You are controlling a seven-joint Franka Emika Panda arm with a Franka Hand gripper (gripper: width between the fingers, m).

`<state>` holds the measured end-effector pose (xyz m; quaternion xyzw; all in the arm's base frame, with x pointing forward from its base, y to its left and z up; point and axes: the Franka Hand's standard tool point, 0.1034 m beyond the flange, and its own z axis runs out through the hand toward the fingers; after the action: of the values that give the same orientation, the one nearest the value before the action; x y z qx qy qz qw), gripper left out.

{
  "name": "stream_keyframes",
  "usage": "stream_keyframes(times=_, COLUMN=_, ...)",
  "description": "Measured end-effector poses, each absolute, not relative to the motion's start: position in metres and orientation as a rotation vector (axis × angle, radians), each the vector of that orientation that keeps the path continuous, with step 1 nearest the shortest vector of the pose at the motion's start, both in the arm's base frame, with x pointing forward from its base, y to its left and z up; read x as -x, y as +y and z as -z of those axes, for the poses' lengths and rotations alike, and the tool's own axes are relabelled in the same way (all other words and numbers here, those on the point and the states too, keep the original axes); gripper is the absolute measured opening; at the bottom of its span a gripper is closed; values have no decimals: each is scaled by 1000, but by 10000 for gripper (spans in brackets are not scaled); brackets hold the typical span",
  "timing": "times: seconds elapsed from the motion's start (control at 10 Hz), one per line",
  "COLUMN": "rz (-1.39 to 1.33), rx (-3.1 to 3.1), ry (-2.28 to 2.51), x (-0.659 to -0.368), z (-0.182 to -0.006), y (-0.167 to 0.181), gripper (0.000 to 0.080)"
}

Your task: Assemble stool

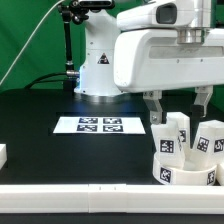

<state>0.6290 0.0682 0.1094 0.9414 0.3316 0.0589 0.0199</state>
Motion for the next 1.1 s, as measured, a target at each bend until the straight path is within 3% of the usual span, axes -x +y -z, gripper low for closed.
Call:
stream_keyframes(times=0.6, rz=-80, rx=-2686, ry=1480, x=-620, z=-104, y=64, gripper=648)
stream_keyframes(times=1.1, rz=-64, rx=-2706, ry=1465, x=-614, z=-98, y=71, gripper=648)
